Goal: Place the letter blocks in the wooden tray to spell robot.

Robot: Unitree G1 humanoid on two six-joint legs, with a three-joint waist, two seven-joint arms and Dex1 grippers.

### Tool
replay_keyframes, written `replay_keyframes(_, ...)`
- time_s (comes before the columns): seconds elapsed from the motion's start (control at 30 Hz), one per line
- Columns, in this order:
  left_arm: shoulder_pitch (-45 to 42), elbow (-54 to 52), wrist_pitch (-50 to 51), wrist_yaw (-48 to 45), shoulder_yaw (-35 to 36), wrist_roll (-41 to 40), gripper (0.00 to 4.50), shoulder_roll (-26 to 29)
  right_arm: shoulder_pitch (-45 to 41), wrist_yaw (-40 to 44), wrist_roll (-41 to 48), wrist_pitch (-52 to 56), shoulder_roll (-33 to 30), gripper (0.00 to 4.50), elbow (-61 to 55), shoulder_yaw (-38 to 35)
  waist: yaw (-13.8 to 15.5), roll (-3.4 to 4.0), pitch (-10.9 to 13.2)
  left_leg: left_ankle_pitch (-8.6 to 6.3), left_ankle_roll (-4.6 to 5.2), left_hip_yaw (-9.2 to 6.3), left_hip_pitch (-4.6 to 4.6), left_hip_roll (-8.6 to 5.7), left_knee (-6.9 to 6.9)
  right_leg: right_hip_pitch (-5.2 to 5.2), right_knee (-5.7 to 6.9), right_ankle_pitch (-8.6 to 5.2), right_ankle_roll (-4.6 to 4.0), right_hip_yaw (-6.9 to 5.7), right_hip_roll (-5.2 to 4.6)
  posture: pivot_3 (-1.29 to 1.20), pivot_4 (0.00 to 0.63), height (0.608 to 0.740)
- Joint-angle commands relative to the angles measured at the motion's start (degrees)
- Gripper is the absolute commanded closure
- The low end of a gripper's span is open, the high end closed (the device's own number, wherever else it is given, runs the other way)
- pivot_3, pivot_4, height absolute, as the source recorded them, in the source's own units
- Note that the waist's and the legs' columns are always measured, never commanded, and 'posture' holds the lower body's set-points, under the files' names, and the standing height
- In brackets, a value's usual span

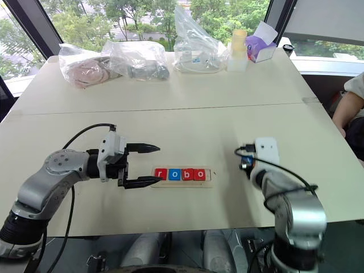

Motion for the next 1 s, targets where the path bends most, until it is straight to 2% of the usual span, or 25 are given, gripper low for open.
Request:
replay_keyframes(0.03,-0.6,-0.3,-1.3,-0.2,-0.6,0.2,0.0,-0.6,3.2,0.7,4.6,2.7,1.9,3.35,-6.0,-0.6,-0.4,-0.01,0.0,0.0,-0.01,0.02,0.01,0.0,0.0,-0.01,0.0,-0.01,0.0,0.01,0.0,0.0,0.15,0.74)
replay_keyframes(0.3,-1.6,0.8,-1.7,-1.2,-0.8,0.6,0.0,-0.9,1.9,-2.5,8.4,2.7,2.9,3.35,-5.5,-1.2,-0.2,0.0,0.0,0.05,-0.08,0.11,0.05,0.02,0.01,-0.05,-0.01,-0.09,-0.16,0.08,0.02,0.0,0.15,0.74)
replay_keyframes(0.37,-1.7,0.9,-1.8,-1.3,-0.8,0.6,0.0,-0.8,1.8,-3.0,9.4,2.7,2.8,2.32,-5.3,-1.5,-0.1,0.0,0.0,0.05,-0.08,0.12,0.01,-0.02,-0.01,-0.07,-0.02,-0.08,-0.11,0.08,0.01,0.0,0.15,0.74)
replay_keyframes(0.4,-1.5,0.8,-1.9,-1.2,-0.8,0.7,0.0,-0.8,1.3,-2.4,10.4,2.7,1.6,2.04,-5.1,-1.3,-0.1,0.0,0.0,0.05,-0.08,0.12,0.0,-0.02,-0.02,-0.08,-0.03,-0.02,-0.01,0.08,0.0,0.0,0.15,0.74)
replay_keyframes(0.47,-0.9,0.4,-1.8,-1.1,-0.6,0.7,0.0,-0.6,-0.3,1.1,12.9,2.7,-5.4,0.98,-4.5,-0.8,-0.2,0.01,0.0,0.05,-0.08,0.14,-0.02,-0.03,-0.04,-0.1,-0.05,-0.02,0.0,0.08,-0.01,0.0,0.15,0.74)
replay_keyframes(0.53,-0.8,0.2,-1.7,-1.1,-0.5,0.7,0.0,-0.5,-3.1,8.5,16.4,2.7,-16.9,0.08,-3.1,0.0,-0.2,0.01,0.0,0.05,-0.07,0.19,-0.03,-0.05,-0.02,-0.09,-0.07,-0.02,-0.01,0.08,-0.05,0.0,0.15,0.74)
replay_keyframes(0.6,-1.0,0.3,-1.6,-1.1,-0.5,0.7,0.0,-0.6,-5.5,14.8,19.3,1.7,-24.9,0.08,-1.0,-0.2,-0.2,-0.04,0.1,0.05,-0.06,0.23,-0.02,-0.05,0.02,-0.03,-0.14,-0.11,-0.13,0.07,-0.06,0.0,0.15,0.74)
replay_keyframes(0.67,-1.3,0.7,-1.7,-1.1,-0.7,0.9,0.0,-0.6,-4.5,25.1,17.6,-12.4,-35.6,0.08,3.6,1.8,-0.1,-0.06,0.1,0.05,-0.06,0.15,0.01,0.05,0.01,0.04,-0.17,-0.11,-0.13,-0.03,-0.01,0.0,0.15,0.74)
replay_keyframes(0.7,-1.7,0.9,-1.7,-1.1,-0.9,1.0,0.0,-0.8,-2.3,33.6,14.4,-25.8,-40.3,0.08,7.3,2.6,-0.1,-0.04,0.1,0.05,-0.06,0.14,0.0,0.05,-0.04,0.03,-0.16,-0.12,-0.12,-0.05,0.02,0.0,0.15,0.74)
replay_keyframes(0.73,-2.0,1.1,-1.7,-1.0,-1.1,1.1,0.0,-1.0,-0.1,41.6,12.1,-37.2,-44.0,0.08,11.3,3.0,0.0,-0.06,0.1,0.05,-0.06,0.16,0.0,0.04,-0.04,0.04,-0.17,-0.13,-0.06,-0.08,0.03,0.0,0.15,0.74)
replay_keyframes(0.8,-3.0,1.2,-1.2,-0.6,-1.5,1.1,0.0,-1.5,2.7,52.2,8.2,-52.6,-49.3,0.08,20.5,5.5,0.0,-0.16,0.2,0.03,-0.03,0.23,0.0,0.0,-0.03,0.17,-0.26,-0.27,0.31,-0.15,0.02,0.0,0.15,0.74)
replay_keyframes(0.9,-3.3,1.1,-1.2,-0.4,-1.6,1.2,0.0,-1.7,0.4,58.2,4.4,-66.6,-50.2,0.08,31.4,9.6,-0.2,-0.29,0.2,0.0,0.02,0.19,0.01,0.0,-0.01,0.27,-0.47,-0.11,0.17,-0.16,-0.04,0.0,0.15,0.74)
replay_keyframes(1.0,-2.2,0.4,-1.2,0.5,-1.0,1.0,0.0,-1.5,-3.4,64.6,1.6,-76.0,-50.3,0.08,40.1,14.2,-0.5,-0.26,0.2,-0.02,0.06,0.3,0.02,-0.01,0.0,0.22,-0.5,-0.08,0.18,0.01,-0.06,0.0,0.15,0.74)
